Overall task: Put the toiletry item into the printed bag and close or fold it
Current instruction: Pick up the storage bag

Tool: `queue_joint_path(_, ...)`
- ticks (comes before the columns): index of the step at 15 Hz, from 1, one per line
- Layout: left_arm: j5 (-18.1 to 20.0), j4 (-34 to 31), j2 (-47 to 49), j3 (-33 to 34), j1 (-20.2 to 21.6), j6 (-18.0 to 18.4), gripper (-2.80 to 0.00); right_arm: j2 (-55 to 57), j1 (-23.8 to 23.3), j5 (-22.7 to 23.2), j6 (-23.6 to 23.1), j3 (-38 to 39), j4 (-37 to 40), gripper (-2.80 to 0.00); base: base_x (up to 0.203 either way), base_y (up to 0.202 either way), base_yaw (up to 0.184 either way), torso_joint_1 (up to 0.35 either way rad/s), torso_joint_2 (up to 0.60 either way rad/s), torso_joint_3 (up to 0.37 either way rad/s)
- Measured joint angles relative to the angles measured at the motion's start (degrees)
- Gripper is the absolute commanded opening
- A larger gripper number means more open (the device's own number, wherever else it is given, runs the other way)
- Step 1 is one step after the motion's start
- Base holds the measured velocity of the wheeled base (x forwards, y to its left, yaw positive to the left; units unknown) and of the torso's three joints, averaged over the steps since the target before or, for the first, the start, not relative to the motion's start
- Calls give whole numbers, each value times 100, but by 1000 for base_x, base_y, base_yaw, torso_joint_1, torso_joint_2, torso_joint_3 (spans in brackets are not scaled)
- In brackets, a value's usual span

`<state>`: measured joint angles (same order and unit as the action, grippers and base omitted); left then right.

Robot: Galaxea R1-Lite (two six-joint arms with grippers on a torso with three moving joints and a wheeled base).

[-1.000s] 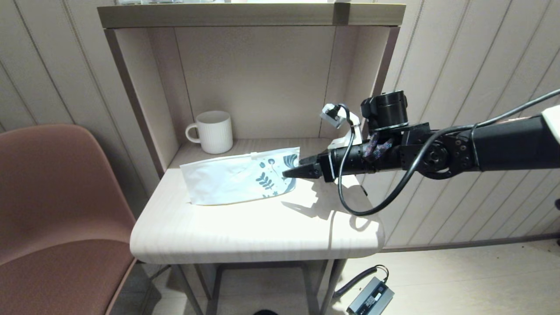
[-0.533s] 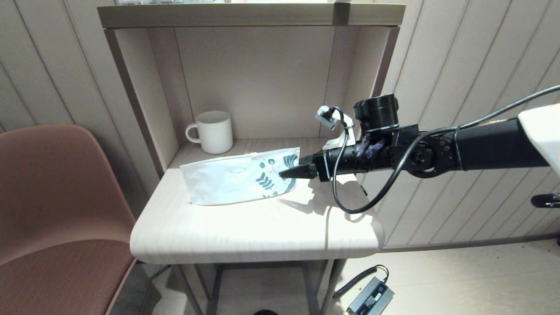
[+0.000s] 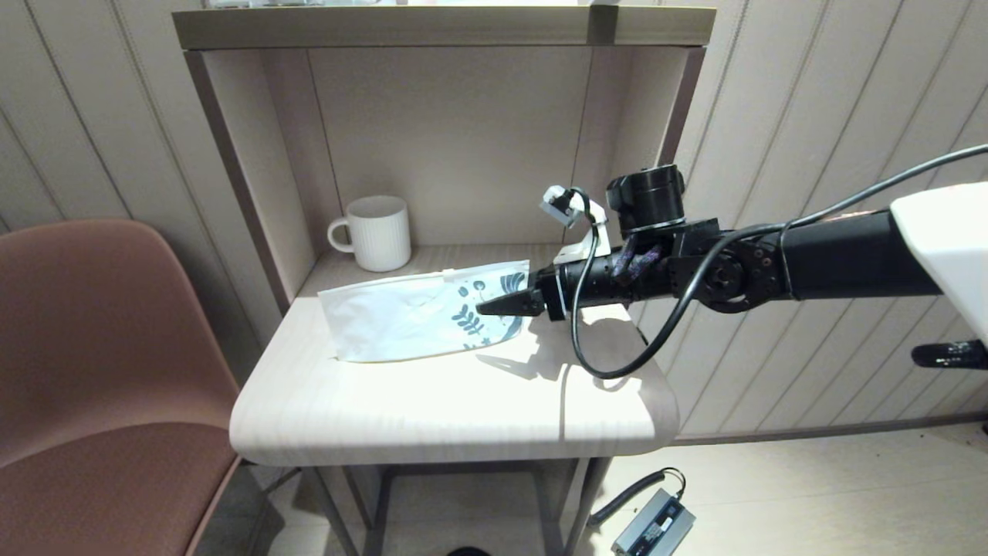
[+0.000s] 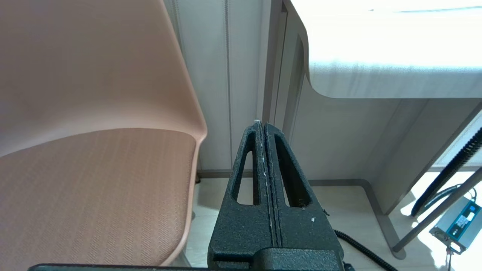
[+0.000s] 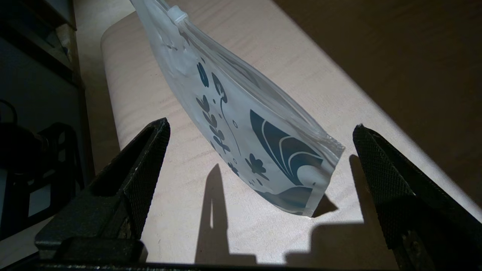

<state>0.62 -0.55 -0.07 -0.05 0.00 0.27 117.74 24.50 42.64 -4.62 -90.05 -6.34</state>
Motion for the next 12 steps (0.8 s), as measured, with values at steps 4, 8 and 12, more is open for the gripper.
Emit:
queue_joint_path(4, 0, 1, 0, 0, 0, -2, -280, 82, 91, 2, -9, -18, 7, 0, 0, 0, 0, 0, 0, 0)
queue_joint_path(8, 0, 2, 0, -2, 0, -2, -280, 167, 93, -1, -17, -105, 12, -280, 0, 0, 0, 0, 0, 0)
queue_joint_path(12, -2, 0, 0, -2, 0, 2, -280, 193, 113, -1, -30, -134, 23, -280, 0, 0, 0, 0, 0, 0)
